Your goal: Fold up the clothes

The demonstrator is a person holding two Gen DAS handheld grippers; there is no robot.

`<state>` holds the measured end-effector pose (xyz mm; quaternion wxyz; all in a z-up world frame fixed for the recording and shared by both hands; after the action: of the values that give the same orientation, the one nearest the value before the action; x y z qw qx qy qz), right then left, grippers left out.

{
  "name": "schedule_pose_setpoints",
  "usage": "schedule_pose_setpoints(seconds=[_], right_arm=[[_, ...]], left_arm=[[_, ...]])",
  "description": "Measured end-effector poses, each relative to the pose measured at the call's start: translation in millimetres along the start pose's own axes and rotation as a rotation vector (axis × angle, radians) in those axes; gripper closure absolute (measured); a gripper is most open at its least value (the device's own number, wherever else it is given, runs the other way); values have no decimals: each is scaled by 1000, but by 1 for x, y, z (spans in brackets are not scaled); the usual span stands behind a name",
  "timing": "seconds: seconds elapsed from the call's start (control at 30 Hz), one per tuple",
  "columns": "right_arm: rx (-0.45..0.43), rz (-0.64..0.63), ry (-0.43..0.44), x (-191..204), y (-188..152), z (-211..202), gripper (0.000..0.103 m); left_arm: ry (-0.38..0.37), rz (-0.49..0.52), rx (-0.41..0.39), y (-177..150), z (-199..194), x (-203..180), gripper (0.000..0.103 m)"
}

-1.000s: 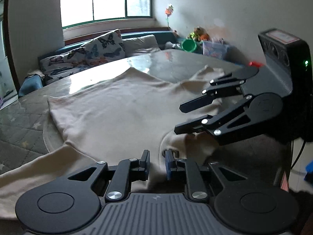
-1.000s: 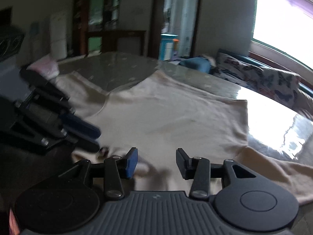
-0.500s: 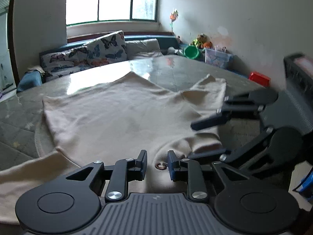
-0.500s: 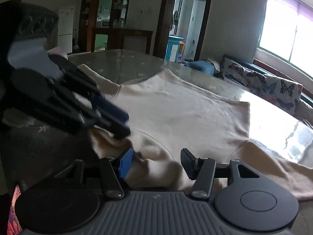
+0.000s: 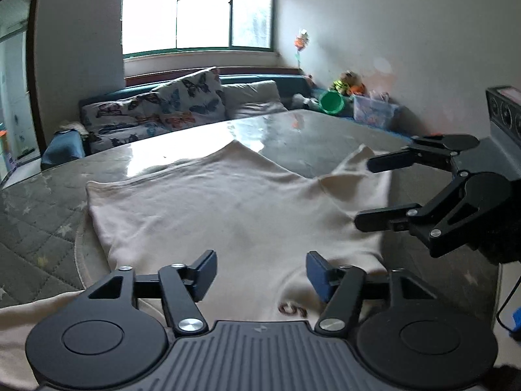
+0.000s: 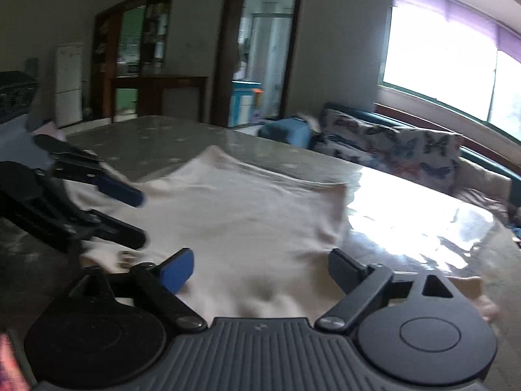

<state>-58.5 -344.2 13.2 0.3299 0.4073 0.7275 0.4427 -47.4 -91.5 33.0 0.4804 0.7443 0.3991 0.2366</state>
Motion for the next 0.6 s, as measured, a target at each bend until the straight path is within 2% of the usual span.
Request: schedule_pose_setpoints(seconds=[0.13,0.27,0.6], right_arm=[[38,29,-43,-16,-9,10,2],[75,81,-45,-26,-20,17,0],[158,98,-23,-25,-32,32,0]], left_arm=[[24,-12,9,-3,10,3,19],[26,-14,18,-7,14,3,6],[13,-30,71,-13,27,6,1]])
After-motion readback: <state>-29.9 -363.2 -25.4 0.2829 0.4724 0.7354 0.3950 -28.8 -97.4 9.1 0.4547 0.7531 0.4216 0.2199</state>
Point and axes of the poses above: each gripper's, at about its wrist camera, not at the fingertips, and z roughly the way its jaws point, x to its left, y to its top, the point moved 1 cm from there along z, roughly the way its jaws point, and after that the axes turned 7 degrees about -x, right-handed, at the moved point
